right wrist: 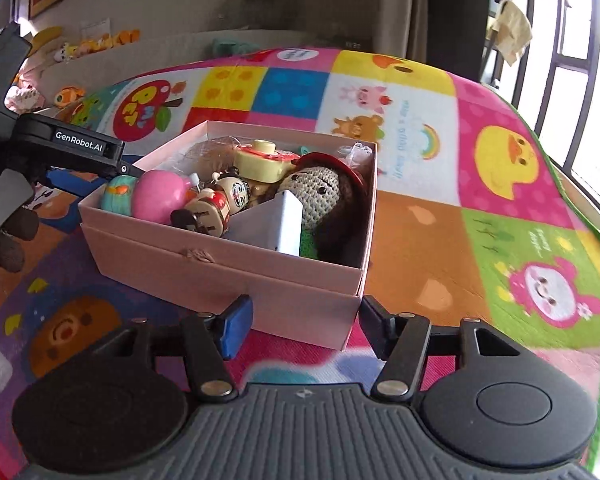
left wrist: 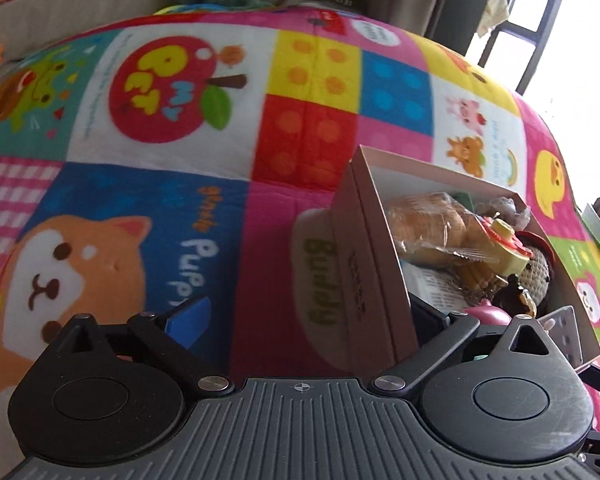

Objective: Organize objects

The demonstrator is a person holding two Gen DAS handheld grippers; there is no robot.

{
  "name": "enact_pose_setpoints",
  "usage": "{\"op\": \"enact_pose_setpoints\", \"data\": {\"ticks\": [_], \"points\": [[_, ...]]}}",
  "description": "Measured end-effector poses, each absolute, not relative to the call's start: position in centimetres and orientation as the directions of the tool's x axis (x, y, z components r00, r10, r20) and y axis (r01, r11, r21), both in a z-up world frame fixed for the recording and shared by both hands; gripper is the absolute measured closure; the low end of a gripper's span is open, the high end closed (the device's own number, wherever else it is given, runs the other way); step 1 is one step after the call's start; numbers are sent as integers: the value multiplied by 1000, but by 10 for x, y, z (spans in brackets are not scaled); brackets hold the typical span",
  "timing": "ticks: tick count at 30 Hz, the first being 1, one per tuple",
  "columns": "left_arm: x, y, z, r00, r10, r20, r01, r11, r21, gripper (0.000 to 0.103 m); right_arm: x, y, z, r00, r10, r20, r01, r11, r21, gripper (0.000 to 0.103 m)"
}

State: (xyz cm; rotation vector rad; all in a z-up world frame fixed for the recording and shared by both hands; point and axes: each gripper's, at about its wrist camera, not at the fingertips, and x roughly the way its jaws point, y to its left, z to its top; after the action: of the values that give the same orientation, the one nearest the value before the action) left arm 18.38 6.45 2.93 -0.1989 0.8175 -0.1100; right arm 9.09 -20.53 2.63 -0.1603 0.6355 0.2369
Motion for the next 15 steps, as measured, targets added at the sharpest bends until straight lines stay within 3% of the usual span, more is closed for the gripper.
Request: {"op": "enact_pose_setpoints", "data": {"ticks": [11,15], "points": [[177,70,29,728,-131,-673,1,982,-190,2,93,-182,24,773,140,-619,-272,954,-124,43],[125,64,56,810,-102,-578,-5,983,-182,2,73,-191,31,766,136,-628,-221,974,-58,22]]}}
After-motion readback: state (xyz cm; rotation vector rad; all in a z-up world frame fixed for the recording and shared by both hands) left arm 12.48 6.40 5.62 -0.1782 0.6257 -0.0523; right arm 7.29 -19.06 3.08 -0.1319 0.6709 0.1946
